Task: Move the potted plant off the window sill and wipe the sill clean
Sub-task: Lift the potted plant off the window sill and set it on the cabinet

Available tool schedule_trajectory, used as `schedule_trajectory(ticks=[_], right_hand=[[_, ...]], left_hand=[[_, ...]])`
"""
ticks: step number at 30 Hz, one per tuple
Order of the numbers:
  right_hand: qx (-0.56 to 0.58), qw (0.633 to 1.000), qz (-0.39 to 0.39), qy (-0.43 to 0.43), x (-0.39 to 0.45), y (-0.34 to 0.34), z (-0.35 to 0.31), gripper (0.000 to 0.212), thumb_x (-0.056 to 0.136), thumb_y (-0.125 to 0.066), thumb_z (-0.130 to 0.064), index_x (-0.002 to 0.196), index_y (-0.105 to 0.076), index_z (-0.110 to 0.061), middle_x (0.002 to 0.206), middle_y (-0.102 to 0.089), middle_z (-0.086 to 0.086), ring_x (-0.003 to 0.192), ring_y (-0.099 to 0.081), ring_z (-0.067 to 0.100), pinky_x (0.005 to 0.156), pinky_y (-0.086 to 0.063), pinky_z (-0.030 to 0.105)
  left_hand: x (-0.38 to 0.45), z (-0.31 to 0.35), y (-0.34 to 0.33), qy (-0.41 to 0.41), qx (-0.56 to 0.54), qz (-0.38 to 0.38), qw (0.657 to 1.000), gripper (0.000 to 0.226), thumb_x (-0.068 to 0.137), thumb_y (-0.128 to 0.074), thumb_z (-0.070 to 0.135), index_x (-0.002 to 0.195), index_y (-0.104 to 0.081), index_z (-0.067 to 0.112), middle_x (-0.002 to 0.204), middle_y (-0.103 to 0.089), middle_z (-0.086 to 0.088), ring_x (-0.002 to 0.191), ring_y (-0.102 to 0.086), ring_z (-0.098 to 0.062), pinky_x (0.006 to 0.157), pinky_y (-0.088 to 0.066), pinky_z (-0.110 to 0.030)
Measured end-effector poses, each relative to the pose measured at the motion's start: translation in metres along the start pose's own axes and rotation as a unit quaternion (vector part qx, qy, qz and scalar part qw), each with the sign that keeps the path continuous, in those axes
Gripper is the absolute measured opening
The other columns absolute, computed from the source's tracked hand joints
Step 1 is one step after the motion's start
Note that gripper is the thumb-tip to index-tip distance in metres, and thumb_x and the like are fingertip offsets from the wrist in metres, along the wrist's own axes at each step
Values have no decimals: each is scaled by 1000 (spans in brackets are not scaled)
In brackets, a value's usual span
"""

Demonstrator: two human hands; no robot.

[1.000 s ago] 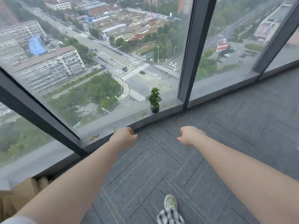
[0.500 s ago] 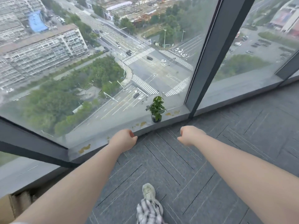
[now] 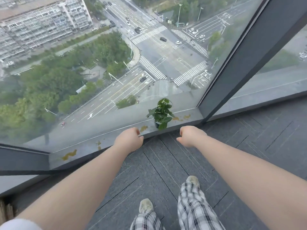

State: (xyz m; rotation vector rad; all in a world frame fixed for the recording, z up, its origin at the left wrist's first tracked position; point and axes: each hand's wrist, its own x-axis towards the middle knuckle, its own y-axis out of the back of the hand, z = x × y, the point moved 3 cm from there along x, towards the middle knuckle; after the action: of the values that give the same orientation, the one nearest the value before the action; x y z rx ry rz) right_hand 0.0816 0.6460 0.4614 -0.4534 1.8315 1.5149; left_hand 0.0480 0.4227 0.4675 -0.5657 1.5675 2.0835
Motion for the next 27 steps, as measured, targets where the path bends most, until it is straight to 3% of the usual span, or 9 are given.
schedule_trajectory(ticks=[14, 21, 27], right_hand=[[-47, 997, 22, 57, 302, -131, 59, 43, 93, -49, -50, 123, -55, -19, 125, -59, 2, 114, -55, 26, 92, -48, 39], [-35, 993, 56, 102, 420, -179, 79, 62, 91, -52, -54, 140, -42, -18, 140, -51, 4, 130, -47, 27, 103, -43, 42], [12, 983, 87, 159, 467, -197, 77, 80, 89, -55, -55, 150, -25, -13, 147, -44, 9, 132, -44, 28, 107, -39, 39]], left_hand=[[253, -33, -211, 1, -57, 33, 998, 75, 86, -60, 51, 147, -24, 26, 149, -37, -2, 130, -44, -25, 101, -43, -42], [351, -46, -279, -19, -83, 64, 994, 94, 80, -66, 55, 151, -14, 21, 155, -29, -2, 139, -33, -24, 108, -34, -39], [406, -38, -306, -33, -126, 92, 987, 96, 79, -66, 55, 151, -11, 25, 152, -35, -3, 134, -41, -25, 106, -40, -41]])
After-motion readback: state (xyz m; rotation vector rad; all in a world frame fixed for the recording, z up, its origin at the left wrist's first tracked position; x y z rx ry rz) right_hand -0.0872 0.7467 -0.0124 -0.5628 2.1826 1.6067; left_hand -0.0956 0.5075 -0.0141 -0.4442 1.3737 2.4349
